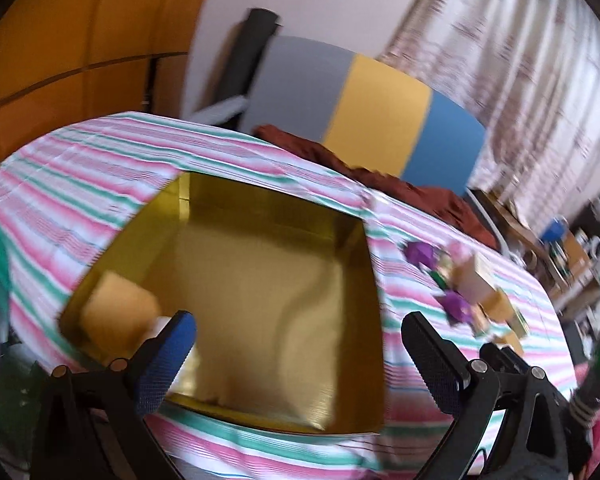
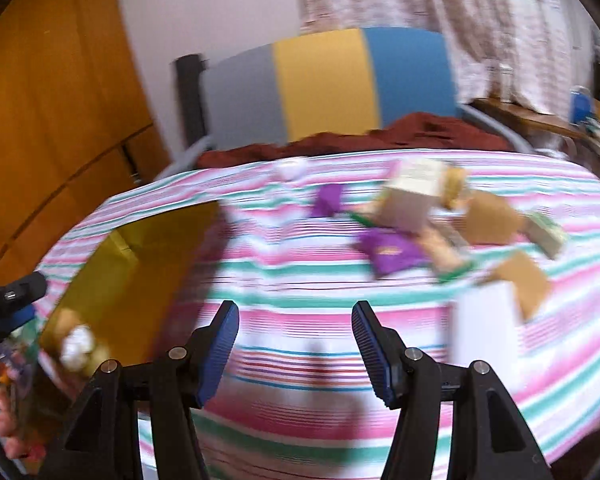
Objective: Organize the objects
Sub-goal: 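Grasp a second yellow sponge with the right tool while the left tool grasps the white sponge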
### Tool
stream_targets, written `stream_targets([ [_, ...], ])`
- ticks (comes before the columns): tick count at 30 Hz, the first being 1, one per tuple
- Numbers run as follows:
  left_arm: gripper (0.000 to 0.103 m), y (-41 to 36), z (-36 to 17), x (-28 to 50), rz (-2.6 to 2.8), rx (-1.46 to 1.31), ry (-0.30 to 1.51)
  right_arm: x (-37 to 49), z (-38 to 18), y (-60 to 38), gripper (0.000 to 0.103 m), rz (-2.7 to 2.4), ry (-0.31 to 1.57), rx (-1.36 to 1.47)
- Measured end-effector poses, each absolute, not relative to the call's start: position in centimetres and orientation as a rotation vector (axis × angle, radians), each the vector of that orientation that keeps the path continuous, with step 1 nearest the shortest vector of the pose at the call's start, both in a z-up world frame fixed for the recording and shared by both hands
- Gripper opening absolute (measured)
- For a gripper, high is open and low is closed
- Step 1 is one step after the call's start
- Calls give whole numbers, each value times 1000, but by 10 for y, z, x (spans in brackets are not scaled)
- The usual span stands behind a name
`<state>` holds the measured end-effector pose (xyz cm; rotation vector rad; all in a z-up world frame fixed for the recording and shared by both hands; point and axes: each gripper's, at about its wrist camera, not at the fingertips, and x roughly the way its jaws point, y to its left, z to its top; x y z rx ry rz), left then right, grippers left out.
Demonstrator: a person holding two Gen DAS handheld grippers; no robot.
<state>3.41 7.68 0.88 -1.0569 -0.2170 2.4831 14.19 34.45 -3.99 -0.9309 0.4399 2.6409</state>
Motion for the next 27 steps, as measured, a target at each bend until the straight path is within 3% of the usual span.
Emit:
stream_targets([
  [8,103,133,10,64,2311,-1030,-87,191,-54,446,60,2405,442,-870],
  [13,103,158,0,71,2215,-1089,-63,193,-77,490,60,2399,379,-981],
  [18,103,176,-4,80,2172,-1107,-10,187,-92,505,63,2490,378,-1035],
  [24,103,202,-11,88,2117,-1126,51,163,-102,493,63,2546,123,-1091],
  [27,103,215,-17,93,2086,-1140,81,159,-105,501,63,2559,182,-1062],
])
